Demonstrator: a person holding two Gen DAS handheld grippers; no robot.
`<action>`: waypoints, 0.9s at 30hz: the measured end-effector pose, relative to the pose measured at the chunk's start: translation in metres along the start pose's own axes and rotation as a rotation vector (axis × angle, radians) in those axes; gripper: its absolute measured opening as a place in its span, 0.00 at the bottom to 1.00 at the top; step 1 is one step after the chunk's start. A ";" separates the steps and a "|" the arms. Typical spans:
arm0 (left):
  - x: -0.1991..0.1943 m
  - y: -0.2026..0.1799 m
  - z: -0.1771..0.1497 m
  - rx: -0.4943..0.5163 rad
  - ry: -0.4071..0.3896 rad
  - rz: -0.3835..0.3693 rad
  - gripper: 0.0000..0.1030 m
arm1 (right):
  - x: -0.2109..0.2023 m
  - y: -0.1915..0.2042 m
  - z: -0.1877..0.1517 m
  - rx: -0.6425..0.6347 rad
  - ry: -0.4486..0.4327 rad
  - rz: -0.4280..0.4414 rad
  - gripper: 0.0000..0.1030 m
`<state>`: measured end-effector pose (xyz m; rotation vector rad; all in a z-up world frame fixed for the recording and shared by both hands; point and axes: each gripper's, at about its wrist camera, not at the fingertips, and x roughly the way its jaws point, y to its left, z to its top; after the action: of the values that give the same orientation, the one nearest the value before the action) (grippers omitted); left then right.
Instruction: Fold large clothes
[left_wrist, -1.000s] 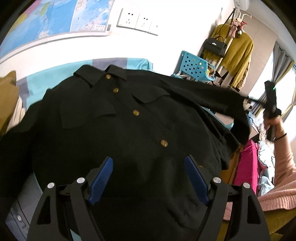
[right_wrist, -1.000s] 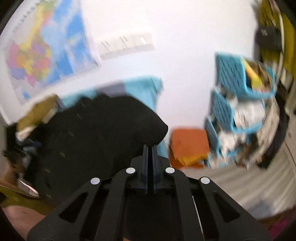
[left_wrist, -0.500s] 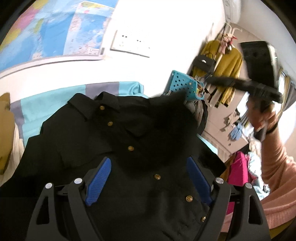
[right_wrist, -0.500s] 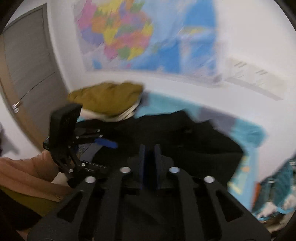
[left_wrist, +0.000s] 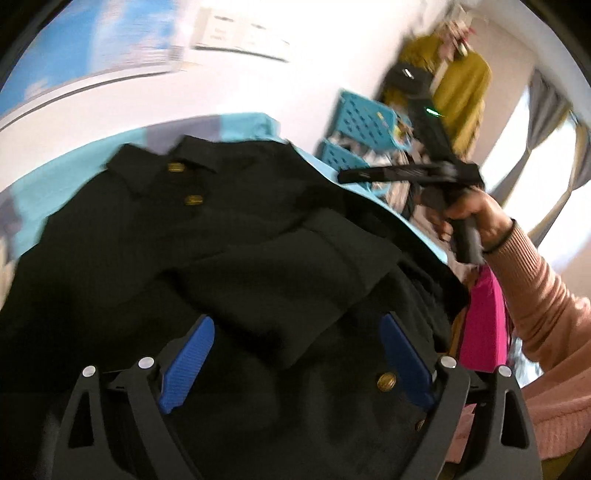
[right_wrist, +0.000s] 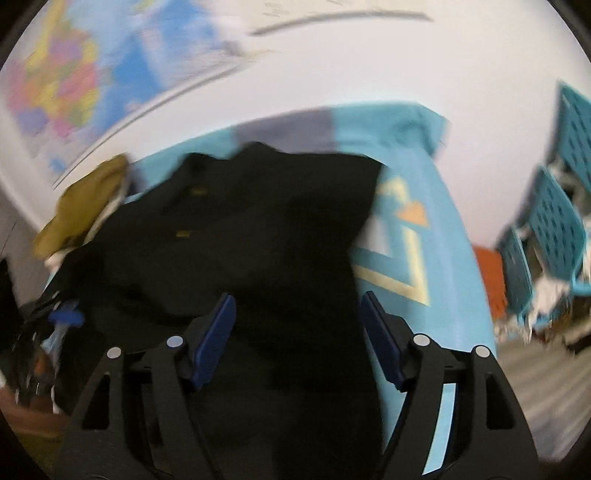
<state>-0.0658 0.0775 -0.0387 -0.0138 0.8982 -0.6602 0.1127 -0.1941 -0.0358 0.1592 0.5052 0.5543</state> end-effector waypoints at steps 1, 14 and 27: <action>0.008 -0.007 0.003 0.022 0.016 0.008 0.86 | 0.005 -0.007 -0.002 0.015 0.006 0.023 0.69; 0.032 0.011 0.032 -0.058 0.002 0.210 0.08 | 0.010 -0.033 -0.002 0.052 -0.043 0.228 0.04; -0.051 0.127 -0.050 -0.460 -0.108 0.181 0.59 | 0.014 -0.069 -0.008 0.180 -0.052 0.197 0.32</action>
<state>-0.0577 0.2196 -0.0686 -0.3724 0.9183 -0.2712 0.1508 -0.2449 -0.0673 0.3973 0.4910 0.6952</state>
